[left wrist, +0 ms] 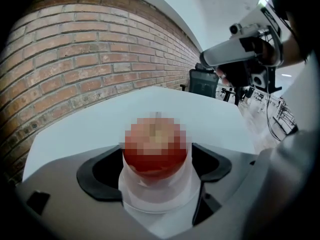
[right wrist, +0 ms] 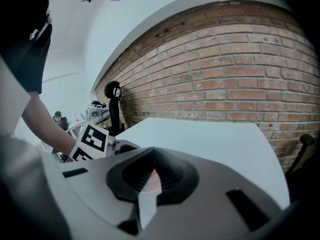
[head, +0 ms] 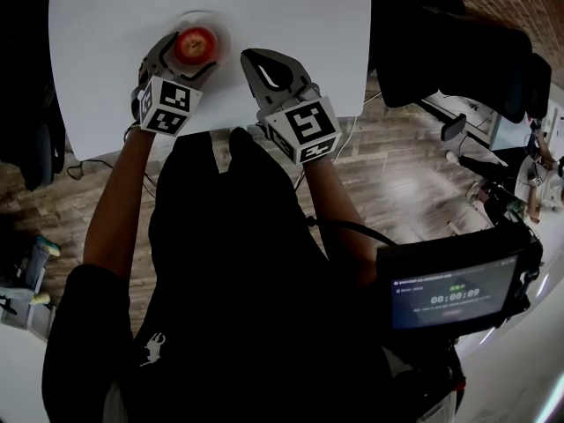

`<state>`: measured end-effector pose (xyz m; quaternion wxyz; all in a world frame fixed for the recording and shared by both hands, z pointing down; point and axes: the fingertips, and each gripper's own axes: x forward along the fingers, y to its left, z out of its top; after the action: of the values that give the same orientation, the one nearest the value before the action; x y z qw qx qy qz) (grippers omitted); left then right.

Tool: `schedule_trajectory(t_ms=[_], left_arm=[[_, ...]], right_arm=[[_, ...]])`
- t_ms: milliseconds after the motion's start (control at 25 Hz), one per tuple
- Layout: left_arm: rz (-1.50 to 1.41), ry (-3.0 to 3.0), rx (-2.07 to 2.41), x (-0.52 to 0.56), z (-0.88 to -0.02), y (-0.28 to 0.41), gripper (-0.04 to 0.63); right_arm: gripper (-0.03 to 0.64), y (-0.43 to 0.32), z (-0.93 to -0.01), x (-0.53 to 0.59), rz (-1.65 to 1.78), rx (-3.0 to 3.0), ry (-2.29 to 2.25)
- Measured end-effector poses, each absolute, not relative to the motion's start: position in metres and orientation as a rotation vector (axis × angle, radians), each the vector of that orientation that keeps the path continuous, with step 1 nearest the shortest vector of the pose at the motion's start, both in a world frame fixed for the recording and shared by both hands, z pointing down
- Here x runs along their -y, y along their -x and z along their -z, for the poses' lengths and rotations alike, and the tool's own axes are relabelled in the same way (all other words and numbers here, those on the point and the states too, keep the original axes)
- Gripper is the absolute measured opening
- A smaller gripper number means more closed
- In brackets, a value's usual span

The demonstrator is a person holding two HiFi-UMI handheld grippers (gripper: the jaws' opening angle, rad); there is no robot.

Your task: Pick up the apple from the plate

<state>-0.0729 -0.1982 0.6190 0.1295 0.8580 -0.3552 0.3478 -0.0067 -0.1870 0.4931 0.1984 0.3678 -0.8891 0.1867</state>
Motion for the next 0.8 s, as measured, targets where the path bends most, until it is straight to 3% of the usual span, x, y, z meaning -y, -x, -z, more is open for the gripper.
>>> schedule_trajectory(t_ms=[800], left_arm=[[-0.971, -2.5, 1.07, 0.2084, -0.6146, 0.0738, 0.41]], right_arm=[[0.005, 0.0034, -0.4886, 0.1911, -0.506, 2.502, -1.047]])
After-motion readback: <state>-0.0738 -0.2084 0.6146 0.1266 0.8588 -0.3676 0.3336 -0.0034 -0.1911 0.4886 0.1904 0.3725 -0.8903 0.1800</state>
